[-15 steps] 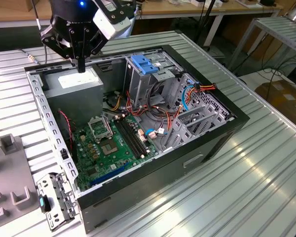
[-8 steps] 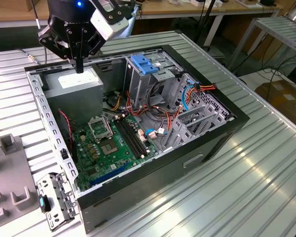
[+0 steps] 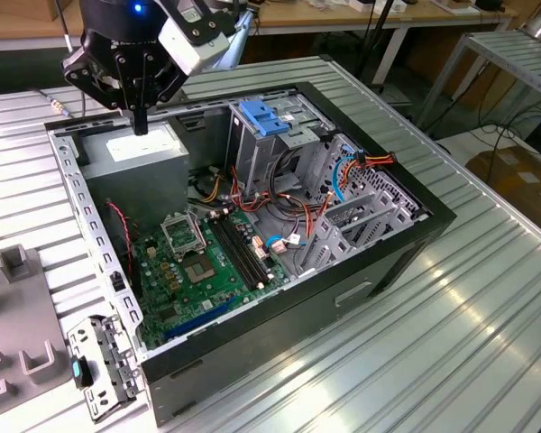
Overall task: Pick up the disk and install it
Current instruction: 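Reach for the disk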
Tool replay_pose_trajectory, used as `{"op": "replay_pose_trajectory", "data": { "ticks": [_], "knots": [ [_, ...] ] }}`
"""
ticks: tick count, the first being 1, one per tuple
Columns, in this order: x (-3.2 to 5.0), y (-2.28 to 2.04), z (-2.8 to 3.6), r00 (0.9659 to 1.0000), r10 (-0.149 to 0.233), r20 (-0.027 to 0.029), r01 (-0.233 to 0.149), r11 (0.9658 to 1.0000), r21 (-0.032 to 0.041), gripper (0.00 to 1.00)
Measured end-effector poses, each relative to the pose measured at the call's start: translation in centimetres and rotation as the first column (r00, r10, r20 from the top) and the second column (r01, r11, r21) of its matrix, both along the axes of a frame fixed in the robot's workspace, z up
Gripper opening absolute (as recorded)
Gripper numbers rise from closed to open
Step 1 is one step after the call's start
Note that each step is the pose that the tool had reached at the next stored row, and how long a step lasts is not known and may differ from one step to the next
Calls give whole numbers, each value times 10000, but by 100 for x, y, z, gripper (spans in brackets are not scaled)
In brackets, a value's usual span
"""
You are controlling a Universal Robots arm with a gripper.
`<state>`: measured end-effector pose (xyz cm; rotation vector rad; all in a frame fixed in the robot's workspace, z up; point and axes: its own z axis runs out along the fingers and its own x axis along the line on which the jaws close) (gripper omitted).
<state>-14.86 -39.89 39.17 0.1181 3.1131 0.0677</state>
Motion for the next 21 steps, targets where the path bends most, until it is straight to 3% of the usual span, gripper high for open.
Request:
{"op": "replay_pose_trajectory", "data": {
  "ticks": [21],
  "knots": [
    [-75,0,-12,10000,0,-2,0,10000,-1,11]
  ]
}}
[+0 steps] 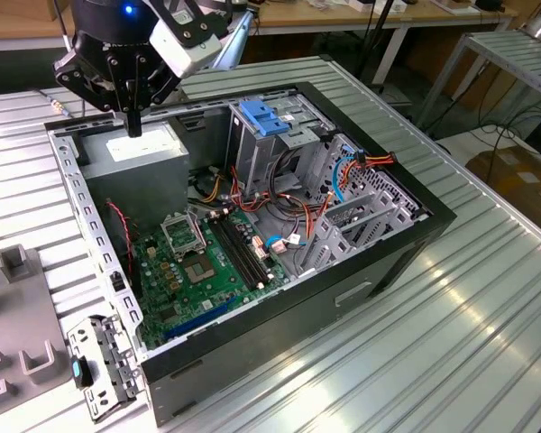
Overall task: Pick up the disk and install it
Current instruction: 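Reach for the disk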
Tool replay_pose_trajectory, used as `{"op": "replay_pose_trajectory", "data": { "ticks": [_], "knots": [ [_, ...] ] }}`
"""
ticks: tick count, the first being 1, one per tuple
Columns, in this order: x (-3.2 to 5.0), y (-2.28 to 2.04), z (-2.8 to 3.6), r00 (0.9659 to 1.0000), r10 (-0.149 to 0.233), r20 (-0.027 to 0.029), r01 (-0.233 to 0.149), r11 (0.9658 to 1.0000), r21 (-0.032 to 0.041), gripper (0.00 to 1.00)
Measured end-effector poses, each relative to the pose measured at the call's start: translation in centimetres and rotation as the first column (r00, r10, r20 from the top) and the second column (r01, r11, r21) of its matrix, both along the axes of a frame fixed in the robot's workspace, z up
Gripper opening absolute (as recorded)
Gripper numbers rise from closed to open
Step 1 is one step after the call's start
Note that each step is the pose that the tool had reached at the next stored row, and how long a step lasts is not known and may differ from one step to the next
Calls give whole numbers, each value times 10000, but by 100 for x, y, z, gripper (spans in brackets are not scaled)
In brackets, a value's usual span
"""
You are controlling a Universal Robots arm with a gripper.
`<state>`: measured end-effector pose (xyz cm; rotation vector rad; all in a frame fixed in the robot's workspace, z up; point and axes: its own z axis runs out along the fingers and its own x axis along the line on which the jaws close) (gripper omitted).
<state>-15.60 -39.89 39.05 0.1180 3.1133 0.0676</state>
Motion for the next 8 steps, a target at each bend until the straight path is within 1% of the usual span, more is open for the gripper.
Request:
{"op": "replay_pose_trajectory", "data": {
  "ticks": [8],
  "knots": [
    [-27,0,-8,10000,0,-2,0,10000,0,11]
  ]
}}
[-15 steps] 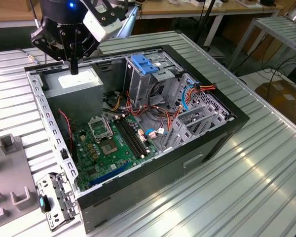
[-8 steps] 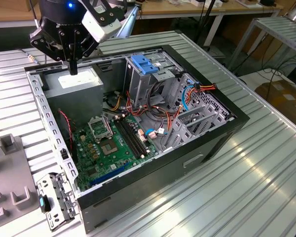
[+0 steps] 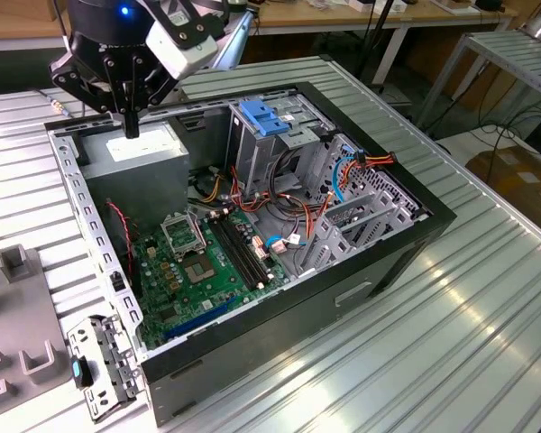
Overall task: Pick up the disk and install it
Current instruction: 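Reach for the disk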
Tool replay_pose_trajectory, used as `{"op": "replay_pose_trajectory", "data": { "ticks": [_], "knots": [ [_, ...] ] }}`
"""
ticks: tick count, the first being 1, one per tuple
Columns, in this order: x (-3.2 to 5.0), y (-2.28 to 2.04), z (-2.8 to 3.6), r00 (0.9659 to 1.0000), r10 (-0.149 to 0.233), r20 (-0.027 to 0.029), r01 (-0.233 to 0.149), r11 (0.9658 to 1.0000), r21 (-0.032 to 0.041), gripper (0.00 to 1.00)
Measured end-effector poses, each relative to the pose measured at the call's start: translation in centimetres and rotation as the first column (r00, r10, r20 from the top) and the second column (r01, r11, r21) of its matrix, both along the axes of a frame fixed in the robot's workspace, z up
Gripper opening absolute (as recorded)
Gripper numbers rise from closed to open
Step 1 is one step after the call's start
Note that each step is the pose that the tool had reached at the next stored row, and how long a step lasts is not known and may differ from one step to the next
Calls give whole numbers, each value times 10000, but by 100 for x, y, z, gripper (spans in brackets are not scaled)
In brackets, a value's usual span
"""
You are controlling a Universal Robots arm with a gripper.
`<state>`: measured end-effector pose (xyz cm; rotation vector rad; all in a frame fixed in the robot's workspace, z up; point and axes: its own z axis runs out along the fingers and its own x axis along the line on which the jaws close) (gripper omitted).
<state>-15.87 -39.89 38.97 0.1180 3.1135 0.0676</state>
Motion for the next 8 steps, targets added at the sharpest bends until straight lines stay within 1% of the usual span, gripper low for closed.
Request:
{"op": "replay_pose_trajectory", "data": {
  "ticks": [8],
  "knots": [
    [-26,0,-7,10000,0,-3,0,10000,0,11]
  ]
}}
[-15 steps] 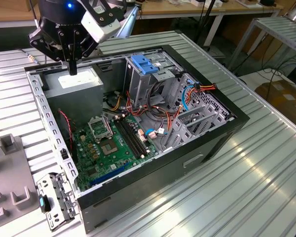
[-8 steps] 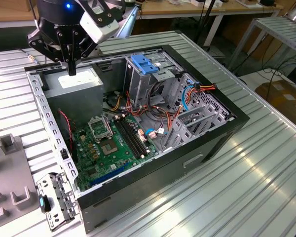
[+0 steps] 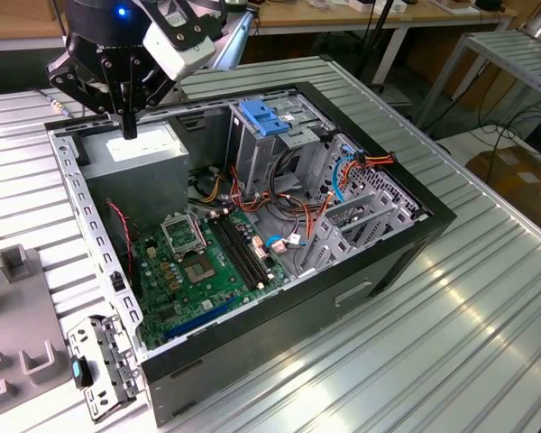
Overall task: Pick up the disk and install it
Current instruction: 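Reach for the disk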
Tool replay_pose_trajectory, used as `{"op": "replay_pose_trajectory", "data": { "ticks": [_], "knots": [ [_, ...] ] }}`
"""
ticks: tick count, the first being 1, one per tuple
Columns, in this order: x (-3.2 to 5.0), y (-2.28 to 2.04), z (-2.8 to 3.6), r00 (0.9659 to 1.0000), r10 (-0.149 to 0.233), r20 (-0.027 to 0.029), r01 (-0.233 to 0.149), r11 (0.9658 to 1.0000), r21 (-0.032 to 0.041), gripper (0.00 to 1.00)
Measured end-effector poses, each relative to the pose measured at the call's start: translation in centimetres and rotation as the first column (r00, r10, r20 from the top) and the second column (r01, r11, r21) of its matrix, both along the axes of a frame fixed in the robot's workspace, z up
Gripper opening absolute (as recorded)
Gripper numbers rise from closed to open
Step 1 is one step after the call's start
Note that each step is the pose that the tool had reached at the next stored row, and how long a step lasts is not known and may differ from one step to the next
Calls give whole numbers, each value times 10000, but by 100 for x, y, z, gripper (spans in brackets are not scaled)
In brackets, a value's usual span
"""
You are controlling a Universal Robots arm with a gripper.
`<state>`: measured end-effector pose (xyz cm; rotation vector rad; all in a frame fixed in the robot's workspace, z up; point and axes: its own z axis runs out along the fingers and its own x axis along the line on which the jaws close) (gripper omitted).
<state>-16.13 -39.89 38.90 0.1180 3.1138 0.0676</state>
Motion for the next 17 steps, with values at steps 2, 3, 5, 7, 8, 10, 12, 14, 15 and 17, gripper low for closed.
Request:
{"op": "replay_pose_trajectory", "data": {
  "ticks": [2,3,5,7,8,10,12,14,15,17],
  "knots": [
    [-6,0,-1,10000,0,-1,0,10000,0,11],
    [-8,0,-2,10000,0,-1,0,10000,0,11],
    [-13,0,-3,10000,0,-4,0,10000,0,11],
    [-17,0,-4,10000,0,-5,0,10000,0,11],
    [-20,0,-5,10000,0,-7,0,10000,1,11],
    [-25,0,-6,10000,0,-8,0,10000,0,11],
    [-34,0,-8,10000,0,-9,0,10000,0,11],
    [-40,0,-9,10000,0,-11,0,10000,0,11],
    [-43,0,-10,10000,0,-11,0,10000,0,11],
    [-50,0,-12,10000,0,-13,0,10000,1,11]
  ]
}}
